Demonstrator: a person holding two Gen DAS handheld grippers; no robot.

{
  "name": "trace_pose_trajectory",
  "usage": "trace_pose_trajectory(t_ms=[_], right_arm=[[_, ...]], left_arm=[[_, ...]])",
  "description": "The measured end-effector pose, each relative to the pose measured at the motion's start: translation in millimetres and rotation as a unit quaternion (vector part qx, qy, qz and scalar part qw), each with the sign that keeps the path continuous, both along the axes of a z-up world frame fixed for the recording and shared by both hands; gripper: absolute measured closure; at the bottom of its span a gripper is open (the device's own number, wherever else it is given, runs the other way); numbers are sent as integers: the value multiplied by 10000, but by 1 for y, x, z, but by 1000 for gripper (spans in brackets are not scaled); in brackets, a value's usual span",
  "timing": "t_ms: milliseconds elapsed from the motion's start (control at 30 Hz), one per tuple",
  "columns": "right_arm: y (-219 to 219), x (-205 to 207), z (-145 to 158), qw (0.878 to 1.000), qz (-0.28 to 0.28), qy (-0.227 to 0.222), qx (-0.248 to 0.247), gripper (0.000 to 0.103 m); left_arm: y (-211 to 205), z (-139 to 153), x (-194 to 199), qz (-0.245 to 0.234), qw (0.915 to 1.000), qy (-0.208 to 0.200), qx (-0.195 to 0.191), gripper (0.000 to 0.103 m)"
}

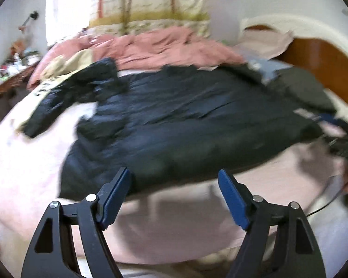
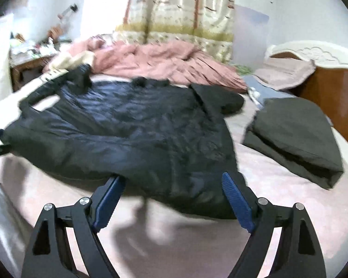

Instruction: Fold large clothes

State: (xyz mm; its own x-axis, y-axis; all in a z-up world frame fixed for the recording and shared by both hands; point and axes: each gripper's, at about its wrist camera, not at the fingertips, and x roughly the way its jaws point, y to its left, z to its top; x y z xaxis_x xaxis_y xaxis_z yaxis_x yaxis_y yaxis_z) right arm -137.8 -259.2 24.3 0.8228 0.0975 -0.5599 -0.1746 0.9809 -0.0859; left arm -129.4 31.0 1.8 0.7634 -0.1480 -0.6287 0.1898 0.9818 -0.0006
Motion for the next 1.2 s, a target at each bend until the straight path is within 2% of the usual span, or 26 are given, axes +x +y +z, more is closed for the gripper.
trace_pose_trajectory(t_ms=[67, 133, 167, 200, 233, 333, 367, 433, 500, 567, 633, 700, 733, 767, 800, 833, 933, 1000, 1067, 1133, 1200], right_arm=[[8, -2, 1, 9997, 212, -32, 92, 16], [17, -3, 0, 9996, 282, -79, 8, 16], [22, -2, -1, 9996, 252, -98, -49, 16], [24, -2, -2, 9997, 236, -98, -61, 16], [26, -2, -4, 9997, 218, -78, -51, 16], [26, -2, -7, 9999, 92, -48, -105, 16], [24, -1, -7, 10000, 28, -36, -77, 16], [16, 2, -7, 9999, -99, -2, 34, 16], [6, 6, -8, 9995, -229, 80, 205, 16], [-4, 17, -15, 9977, -432, 351, 376, 16], [-17, 35, -30, 9918, -700, 907, 569, 16], [-23, 48, -44, 9846, -830, 1377, 682, 15], [-23, 49, -46, 9845, -853, 1386, 659, 15], [-21, 47, -44, 9860, -886, 1300, 556, 15], [-21, 44, -43, 9871, -908, 1226, 490, 15], [-19, 39, -38, 9894, -936, 1031, 408, 15], [-22, 20, -20, 9945, -784, 436, 544, 15], [-25, 12, -12, 9948, -706, 244, 690, 15], [-31, 4, -7, 9918, -541, 256, 1132, 15], [-40, -6, -6, 9828, -574, 254, 1736, 15], [-41, -17, -7, 9767, -580, 247, 2050, 14]], left_arm=[[-15, 12, 1, -220, 9993, -219, -221, 26], [-29, 17, 18, -272, 9987, -195, -373, 28], [-35, 14, 37, -350, 9976, -77, -590, 32], [-36, 12, 41, -360, 9973, -40, -639, 43], [-43, 1, 69, -274, 9961, 278, -790, 54], [-54, -20, 105, -151, 9960, 575, -668, 58], [-61, -32, 119, -16, 9965, 717, -424, 58], [-64, -45, 132, 65, 9958, 872, -278, 57], [-64, -53, 137, 82, 9961, 843, -265, 56], [-64, -54, 136, 44, 9969, 734, -286, 56], [-59, -49, 128, -6, 9975, 572, -420, 56], [-48, -36, 121, 0, 9976, 460, -508, 55], [-40, -26, 112, 73, 9979, 336, -551, 51], [-33, -22, 102, 90, 9978, 305, -574, 46], [-21, -11, 88, 199, 9974, 167, -674, 32], [-10, -2, 80, 304, 9970, 70, -713, 25], [24, 13, 55, 638, 9944, -297, -790, 25], [51, 21, 36, 966, 9902, -522, -867, 23], [64, 19, 26, 1144, 9878, -527, -919, 21], [80, 15, 11, 1187, 9861, -302, -1122, 19], [85, 8, 3, 1146, 9862, -120, -1191, 18]])
